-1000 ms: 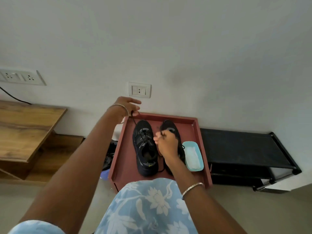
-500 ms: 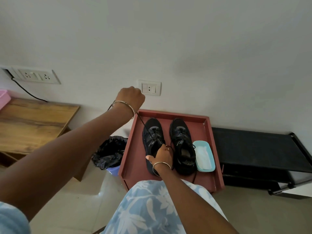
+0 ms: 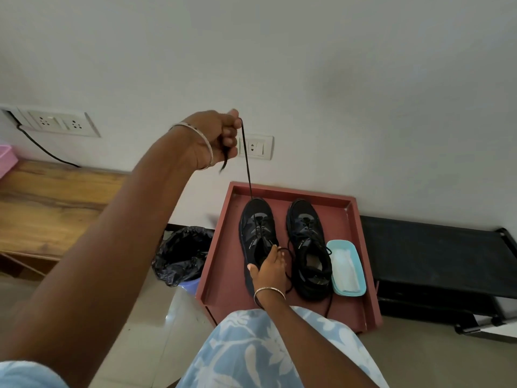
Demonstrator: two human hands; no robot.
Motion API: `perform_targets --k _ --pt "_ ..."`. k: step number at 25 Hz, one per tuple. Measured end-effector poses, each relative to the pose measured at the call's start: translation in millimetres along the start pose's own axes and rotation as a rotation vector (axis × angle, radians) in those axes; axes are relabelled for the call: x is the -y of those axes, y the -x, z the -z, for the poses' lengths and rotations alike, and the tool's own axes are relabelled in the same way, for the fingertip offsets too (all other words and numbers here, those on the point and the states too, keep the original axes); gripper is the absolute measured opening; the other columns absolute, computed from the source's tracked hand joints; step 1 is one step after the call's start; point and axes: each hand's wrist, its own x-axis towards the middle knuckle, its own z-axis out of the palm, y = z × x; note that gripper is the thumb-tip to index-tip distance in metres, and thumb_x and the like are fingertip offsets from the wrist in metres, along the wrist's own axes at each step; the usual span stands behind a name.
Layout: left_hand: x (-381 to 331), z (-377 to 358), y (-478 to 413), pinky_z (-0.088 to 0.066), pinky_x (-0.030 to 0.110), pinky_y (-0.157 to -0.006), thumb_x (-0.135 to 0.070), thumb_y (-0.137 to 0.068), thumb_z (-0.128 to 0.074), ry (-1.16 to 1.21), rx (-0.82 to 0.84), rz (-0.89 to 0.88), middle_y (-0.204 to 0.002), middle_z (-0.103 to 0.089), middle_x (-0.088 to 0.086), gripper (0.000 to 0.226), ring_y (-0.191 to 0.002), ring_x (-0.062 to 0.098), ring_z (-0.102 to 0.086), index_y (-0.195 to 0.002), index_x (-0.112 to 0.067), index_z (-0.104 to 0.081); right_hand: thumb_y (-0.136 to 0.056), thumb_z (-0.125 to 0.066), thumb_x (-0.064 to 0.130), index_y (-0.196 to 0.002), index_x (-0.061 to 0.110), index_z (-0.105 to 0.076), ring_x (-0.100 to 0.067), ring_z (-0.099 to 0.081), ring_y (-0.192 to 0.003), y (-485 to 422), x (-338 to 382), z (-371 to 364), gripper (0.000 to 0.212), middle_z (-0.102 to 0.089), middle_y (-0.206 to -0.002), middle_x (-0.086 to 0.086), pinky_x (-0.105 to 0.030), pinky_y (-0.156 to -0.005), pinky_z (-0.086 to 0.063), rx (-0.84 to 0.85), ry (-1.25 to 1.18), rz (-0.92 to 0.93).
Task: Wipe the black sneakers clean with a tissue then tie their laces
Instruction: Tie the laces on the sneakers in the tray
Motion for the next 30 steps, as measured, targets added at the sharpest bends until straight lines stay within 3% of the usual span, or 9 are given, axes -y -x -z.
perform_targets --k 3,7,12,16,18,22,24,27,30 --pt "-6.2 -4.5 14.8 -0.017 0.019 -0.039 -0.016 -0.107 -0.037 0.249 0.031 0.008 -0.049 -0.023 -0.008 0.038 -0.041 0.007 -0.015 -0.070 -0.015 -0.048 -0.097 -0.063 0.035 -0.157 0.000 -0.012 -0.031 -0.019 -0.153 -0.7 -2.8 -6.6 0.086 -0.021 -0.164 -0.020 -0.034 -0.124 -0.018 -0.057 0.001 0.022" --pt "-8.5 -20.0 27.0 -0.017 0.018 -0.036 -0.012 -0.106 -0.038 0.303 0.003 -0.004 -0.046 -0.027 -0.008 0.037 -0.040 0.006 -0.015 -0.071 -0.013 -0.050 -0.096 -0.065 0.030 -0.155 -0.005 -0.020 -0.034 -0.028 -0.150 0.4 -6.1 -14.8 0.082 -0.029 -0.160 -0.023 -0.035 -0.122 -0.024 -0.129 0.050 0.082" --pt "-9.6 -24.7 23.2 -0.018 0.018 -0.035 -0.013 -0.106 -0.041 0.242 -0.022 -0.037 -0.047 -0.029 -0.008 0.035 -0.040 0.006 -0.016 -0.073 -0.012 -0.052 -0.061 -0.096 0.019 -0.130 -0.013 -0.056 -0.044 -0.065 -0.115 0.4 -9.4 -29.1 0.086 -0.064 -0.125 -0.032 -0.045 -0.094 -0.056 -0.192 0.087 0.051" --pt "-13.8 -19.6 28.6 -0.023 0.019 -0.038 -0.034 -0.102 -0.056 -0.075 -0.005 -0.129 -0.050 -0.034 -0.008 0.030 -0.041 0.006 -0.024 -0.079 -0.015 -0.062 -0.091 -0.073 0.030 -0.154 -0.005 -0.023 -0.034 -0.034 -0.147 -5.0 -0.7 -6.0 0.088 -0.034 -0.158 -0.024 -0.037 -0.119 -0.031 -0.074 0.044 0.004" --pt "-21.3 -18.0 40.3 -0.028 0.019 -0.041 -0.041 -0.099 -0.059 -0.180 -0.030 -0.176 -0.053 -0.040 -0.008 0.032 -0.043 0.006 -0.031 -0.078 -0.017 -0.066 -0.087 -0.075 0.040 -0.154 0.002 -0.028 -0.033 -0.037 -0.145 -8.4 3.1 16.4 0.090 -0.038 -0.156 -0.019 -0.037 -0.114 -0.035 0.048 -0.057 -0.098" --pt "-26.1 -17.7 66.6 -0.047 0.022 -0.059 -0.044 -0.097 -0.061 -0.260 -0.079 -0.232 -0.073 -0.060 -0.006 0.034 -0.064 0.009 -0.053 -0.075 -0.019 -0.070 -0.090 -0.068 0.031 -0.112 0.015 -0.074 -0.032 -0.065 -0.105 -6.8 26.2 88.1 0.028 -0.072 -0.111 -0.011 -0.030 -0.083 -0.047 -0.141 -0.134 -0.052" --pt "-26.0 -16.8 79.2 -0.055 0.029 -0.077 -0.041 -0.097 -0.061 -0.295 -0.072 -0.258 -0.092 -0.071 -0.007 0.030 -0.088 0.012 -0.063 -0.081 -0.019 -0.072 -0.089 -0.060 0.027 -0.081 0.019 -0.078 -0.024 -0.063 -0.077 0.5 46.5 135.8 0.022 -0.072 -0.081 -0.008 -0.027 -0.068 -0.043 -0.282 -0.243 0.006" --pt "-25.1 -15.6 96.6 -0.051 0.041 -0.100 -0.039 -0.097 -0.061 -0.229 0.019 -0.272 -0.107 -0.076 -0.006 0.027 -0.111 0.013 -0.067 -0.098 -0.015 -0.074 -0.089 -0.075 0.027 -0.079 0.018 -0.079 -0.006 -0.067 -0.060 20.1 78.0 207.3 0.014 -0.077 -0.075 -0.002 -0.024 -0.067 -0.054 -0.291 -0.540 0.130" --pt "-21.3 -18.1 110.4 -0.043 0.044 -0.107 -0.044 -0.101 -0.052 -0.212 0.058 -0.342 -0.111 -0.076 -0.007 0.037 -0.110 0.010 -0.068 -0.106 -0.015 -0.075 -0.077 -0.087 0.017 -0.086 0.013 -0.077 -0.008 -0.074 -0.070 40.4 101.5 264.8 0.013 -0.077 -0.075 -0.002 -0.016 -0.073 -0.055 -0.251 -0.713 0.245"
